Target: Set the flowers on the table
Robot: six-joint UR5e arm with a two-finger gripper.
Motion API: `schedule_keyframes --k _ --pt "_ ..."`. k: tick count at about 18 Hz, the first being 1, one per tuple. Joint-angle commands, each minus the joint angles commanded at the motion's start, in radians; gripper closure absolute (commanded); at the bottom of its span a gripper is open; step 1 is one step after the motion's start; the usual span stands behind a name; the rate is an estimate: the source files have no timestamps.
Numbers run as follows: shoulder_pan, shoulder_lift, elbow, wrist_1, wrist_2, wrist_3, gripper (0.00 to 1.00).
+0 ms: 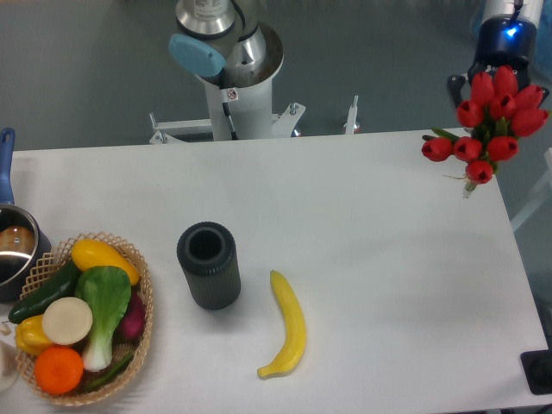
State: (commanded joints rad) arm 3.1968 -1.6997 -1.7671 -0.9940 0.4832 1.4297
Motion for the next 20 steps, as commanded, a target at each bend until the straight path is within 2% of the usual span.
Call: schedule_keyframes --k 7,10,16,20 --pt "0.002 0.002 -0.003 0.000 0.008 0.003 0.65" --pt "0.000 0.006 0.009 -0.002 0.067 -0.011 0.65" --pt "-0.018 0.035 0.021 -0.006 0.241 -0.060 0.65" --pt "-0.161 0.000 0.078 -0.014 0.499 -0.078 0.65"
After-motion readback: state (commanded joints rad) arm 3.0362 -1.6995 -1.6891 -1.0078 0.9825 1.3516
